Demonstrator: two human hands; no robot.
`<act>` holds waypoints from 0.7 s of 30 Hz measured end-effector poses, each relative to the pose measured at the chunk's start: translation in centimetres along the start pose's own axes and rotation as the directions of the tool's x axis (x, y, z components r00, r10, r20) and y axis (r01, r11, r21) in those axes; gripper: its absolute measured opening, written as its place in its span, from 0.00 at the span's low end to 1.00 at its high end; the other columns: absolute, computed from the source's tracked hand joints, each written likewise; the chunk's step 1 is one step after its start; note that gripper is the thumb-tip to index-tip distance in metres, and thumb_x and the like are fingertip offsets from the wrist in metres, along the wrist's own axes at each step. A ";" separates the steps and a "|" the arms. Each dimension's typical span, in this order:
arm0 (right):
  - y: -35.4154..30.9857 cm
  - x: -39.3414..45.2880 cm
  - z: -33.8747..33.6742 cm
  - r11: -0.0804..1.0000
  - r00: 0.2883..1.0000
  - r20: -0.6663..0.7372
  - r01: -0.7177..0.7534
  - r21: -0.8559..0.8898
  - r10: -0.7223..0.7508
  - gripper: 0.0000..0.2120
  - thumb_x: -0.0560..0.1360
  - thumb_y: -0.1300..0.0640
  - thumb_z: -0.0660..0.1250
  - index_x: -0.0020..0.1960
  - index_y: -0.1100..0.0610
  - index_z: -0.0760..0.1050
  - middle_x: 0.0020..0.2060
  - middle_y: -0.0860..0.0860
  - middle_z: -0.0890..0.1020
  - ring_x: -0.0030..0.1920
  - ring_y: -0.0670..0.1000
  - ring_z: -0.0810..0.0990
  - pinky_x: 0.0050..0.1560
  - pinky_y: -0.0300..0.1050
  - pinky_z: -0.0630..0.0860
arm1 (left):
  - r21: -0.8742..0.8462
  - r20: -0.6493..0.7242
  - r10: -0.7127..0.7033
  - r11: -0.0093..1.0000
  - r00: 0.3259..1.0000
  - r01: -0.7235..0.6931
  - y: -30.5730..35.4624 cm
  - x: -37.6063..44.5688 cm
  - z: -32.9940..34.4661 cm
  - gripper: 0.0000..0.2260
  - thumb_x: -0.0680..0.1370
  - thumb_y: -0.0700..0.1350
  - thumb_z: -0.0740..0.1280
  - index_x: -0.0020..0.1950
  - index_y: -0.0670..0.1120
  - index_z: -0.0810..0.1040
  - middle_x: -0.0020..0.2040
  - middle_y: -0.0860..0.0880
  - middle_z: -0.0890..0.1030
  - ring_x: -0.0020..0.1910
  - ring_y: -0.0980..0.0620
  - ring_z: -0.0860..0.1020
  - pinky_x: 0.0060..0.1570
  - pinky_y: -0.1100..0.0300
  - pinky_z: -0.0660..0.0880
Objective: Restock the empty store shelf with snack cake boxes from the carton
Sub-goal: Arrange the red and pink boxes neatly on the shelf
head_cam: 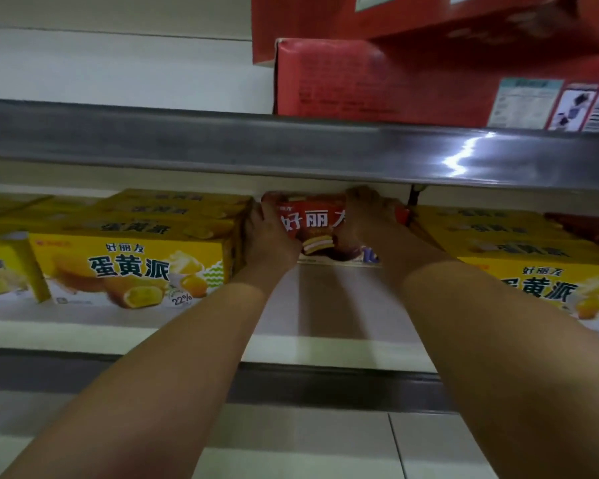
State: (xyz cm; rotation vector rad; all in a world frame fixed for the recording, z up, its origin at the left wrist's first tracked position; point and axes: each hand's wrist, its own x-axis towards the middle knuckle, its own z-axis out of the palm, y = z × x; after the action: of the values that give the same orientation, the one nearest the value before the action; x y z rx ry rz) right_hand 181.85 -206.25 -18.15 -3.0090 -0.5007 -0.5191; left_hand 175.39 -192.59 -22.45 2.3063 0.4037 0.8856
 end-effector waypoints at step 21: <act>0.0 -8.0 -2.8 0.921 0.986 -0.162 0.032 0.389 0.034 0.25 0.77 0.52 0.60 0.73 0.57 0.66 0.71 0.60 0.69 0.71 0.62 0.66 0.71 0.54 0.59 | 0.473 -0.058 0.206 0.867 0.977 -0.154 6.0 -4.3 -3.0 0.12 0.70 0.41 0.65 0.50 0.41 0.83 0.49 0.37 0.82 0.55 0.35 0.79 0.60 0.37 0.69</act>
State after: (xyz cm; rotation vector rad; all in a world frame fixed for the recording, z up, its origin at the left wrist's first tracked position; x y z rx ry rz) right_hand 173.84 -208.95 -18.23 -2.5604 -0.5192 -0.5842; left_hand 170.53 -197.83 -18.88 2.7828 0.4967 1.1045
